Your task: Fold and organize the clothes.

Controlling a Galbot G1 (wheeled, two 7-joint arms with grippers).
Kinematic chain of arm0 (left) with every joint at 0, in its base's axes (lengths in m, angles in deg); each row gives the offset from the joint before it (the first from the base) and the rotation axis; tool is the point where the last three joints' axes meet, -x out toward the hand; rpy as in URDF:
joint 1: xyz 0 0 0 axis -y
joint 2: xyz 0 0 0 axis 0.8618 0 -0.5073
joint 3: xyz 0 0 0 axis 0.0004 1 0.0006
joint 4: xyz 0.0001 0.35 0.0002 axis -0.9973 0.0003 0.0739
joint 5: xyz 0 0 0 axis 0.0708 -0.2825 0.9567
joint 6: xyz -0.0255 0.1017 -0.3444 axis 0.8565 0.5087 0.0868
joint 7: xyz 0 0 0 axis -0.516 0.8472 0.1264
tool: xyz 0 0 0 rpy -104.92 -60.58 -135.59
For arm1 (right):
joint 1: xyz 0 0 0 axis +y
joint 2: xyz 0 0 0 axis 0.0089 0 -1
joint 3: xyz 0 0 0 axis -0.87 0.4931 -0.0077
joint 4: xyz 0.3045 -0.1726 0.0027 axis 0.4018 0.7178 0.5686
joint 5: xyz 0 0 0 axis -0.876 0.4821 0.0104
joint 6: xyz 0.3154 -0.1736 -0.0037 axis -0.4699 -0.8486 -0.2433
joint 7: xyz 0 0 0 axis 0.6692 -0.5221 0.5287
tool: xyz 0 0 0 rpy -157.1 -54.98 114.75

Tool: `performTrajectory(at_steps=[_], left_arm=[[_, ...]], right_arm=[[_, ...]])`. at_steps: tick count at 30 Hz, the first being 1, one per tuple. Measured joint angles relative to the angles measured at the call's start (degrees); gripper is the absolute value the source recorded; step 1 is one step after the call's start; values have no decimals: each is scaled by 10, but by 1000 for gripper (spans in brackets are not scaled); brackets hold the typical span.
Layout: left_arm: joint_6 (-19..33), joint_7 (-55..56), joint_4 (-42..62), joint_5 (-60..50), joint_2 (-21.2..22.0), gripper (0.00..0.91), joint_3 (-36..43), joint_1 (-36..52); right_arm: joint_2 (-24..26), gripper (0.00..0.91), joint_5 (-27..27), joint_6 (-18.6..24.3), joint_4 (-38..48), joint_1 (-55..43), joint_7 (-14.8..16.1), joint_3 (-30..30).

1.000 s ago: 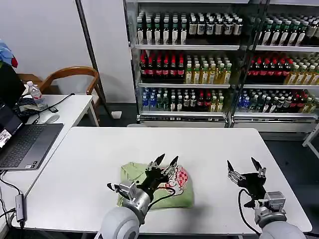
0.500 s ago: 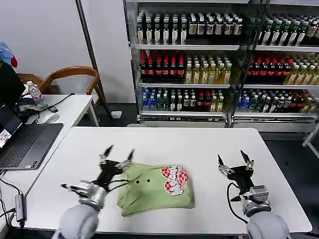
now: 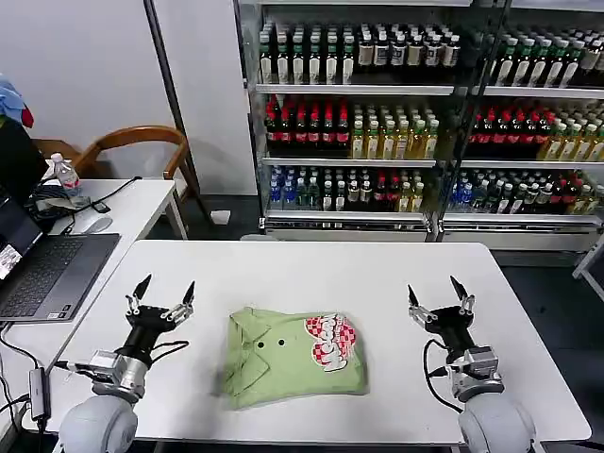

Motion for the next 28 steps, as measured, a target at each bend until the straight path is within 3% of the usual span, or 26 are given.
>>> performTrajectory(at_steps=[17, 28], left_arm=[[36, -7, 2, -61, 5, 907, -15, -24], [42, -12, -2, -83, 5, 907, -18, -30]], right_arm=[[-4, 907, 44, 22, 5, -1, 2, -2], [6, 907, 64, 45, 22, 2, 19, -11]])
